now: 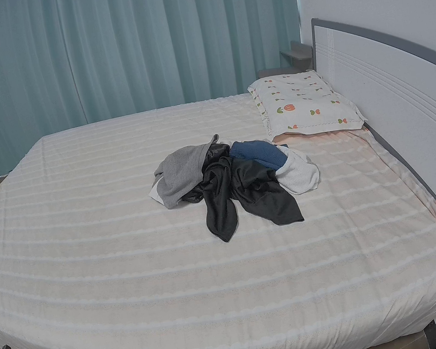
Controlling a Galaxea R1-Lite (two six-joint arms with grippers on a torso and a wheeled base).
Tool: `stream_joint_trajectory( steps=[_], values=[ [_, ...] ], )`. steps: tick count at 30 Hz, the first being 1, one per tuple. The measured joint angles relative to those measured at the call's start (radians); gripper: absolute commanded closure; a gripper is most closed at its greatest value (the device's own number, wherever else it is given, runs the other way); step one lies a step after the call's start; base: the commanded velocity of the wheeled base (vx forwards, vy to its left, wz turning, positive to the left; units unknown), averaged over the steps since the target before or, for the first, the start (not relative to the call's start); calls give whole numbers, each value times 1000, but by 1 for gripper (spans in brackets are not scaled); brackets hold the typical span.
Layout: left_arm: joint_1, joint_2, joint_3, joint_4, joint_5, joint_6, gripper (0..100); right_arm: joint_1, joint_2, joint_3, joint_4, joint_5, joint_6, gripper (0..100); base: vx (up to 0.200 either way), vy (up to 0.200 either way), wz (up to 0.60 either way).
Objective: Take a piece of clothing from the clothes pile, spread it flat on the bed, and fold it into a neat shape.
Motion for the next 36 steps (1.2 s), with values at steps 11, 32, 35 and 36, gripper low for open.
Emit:
stream_joint_trajectory(
  steps=[11, 32, 35, 36],
  values=[
    [0, 0, 0, 0, 0, 0, 0, 0, 31, -65, -2, 31, -2, 0, 0, 0, 0],
    [0, 0, 0, 0, 0, -1, 0, 81, 902, -283, -213, 89, 60, 0, 0, 0, 0],
    [0, 0, 0, 0, 0, -1, 0, 100, 1059, -334, -279, 81, 99, 0, 0, 0, 0],
    [0, 0, 0, 0, 0, -1, 0, 105, 1104, -353, -297, 76, 110, 0, 0, 0, 0]
  ],
)
